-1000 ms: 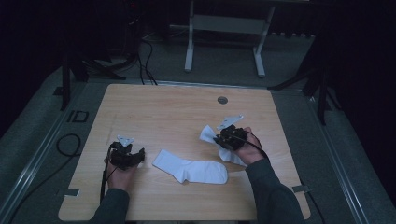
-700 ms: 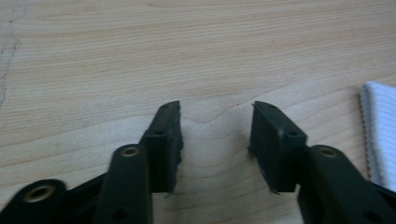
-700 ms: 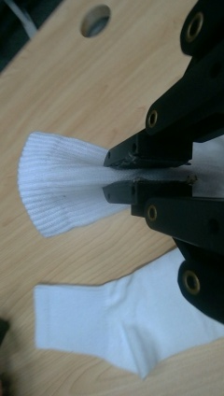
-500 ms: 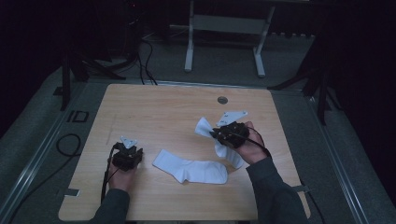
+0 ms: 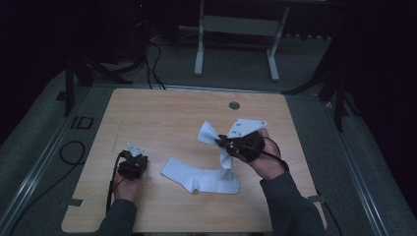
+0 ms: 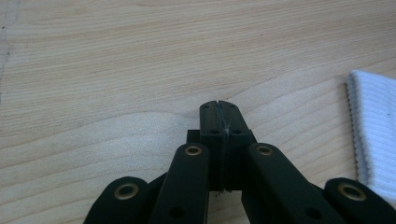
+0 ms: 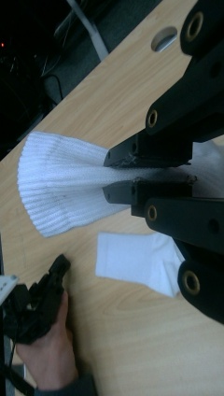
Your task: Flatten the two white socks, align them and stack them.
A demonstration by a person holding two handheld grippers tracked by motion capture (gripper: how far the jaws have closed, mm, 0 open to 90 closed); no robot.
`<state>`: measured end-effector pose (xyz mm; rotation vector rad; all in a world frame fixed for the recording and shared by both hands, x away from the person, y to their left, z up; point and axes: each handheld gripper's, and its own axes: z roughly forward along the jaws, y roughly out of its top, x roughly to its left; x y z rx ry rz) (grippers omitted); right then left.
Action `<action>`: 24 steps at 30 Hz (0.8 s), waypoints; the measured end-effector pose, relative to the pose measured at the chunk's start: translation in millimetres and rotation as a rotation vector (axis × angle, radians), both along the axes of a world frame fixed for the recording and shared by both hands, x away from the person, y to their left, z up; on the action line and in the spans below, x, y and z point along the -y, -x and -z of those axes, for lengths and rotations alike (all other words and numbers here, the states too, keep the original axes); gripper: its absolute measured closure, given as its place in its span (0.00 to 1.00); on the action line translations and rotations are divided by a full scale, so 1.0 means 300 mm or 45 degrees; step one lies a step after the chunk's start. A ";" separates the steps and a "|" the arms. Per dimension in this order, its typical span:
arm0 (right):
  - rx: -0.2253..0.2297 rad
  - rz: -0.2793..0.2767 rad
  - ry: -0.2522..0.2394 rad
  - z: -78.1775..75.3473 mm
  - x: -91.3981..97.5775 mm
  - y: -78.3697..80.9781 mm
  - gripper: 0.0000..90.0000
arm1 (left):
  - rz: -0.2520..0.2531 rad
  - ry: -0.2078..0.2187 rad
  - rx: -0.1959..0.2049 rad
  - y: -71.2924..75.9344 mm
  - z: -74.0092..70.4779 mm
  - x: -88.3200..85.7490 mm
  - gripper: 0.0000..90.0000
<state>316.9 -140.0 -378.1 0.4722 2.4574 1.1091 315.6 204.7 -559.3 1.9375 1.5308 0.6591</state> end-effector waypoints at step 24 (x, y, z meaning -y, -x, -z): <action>-0.227 -0.054 0.047 0.272 -0.215 -0.004 0.91 | 0.052 0.053 0.010 0.014 -0.016 0.013 0.99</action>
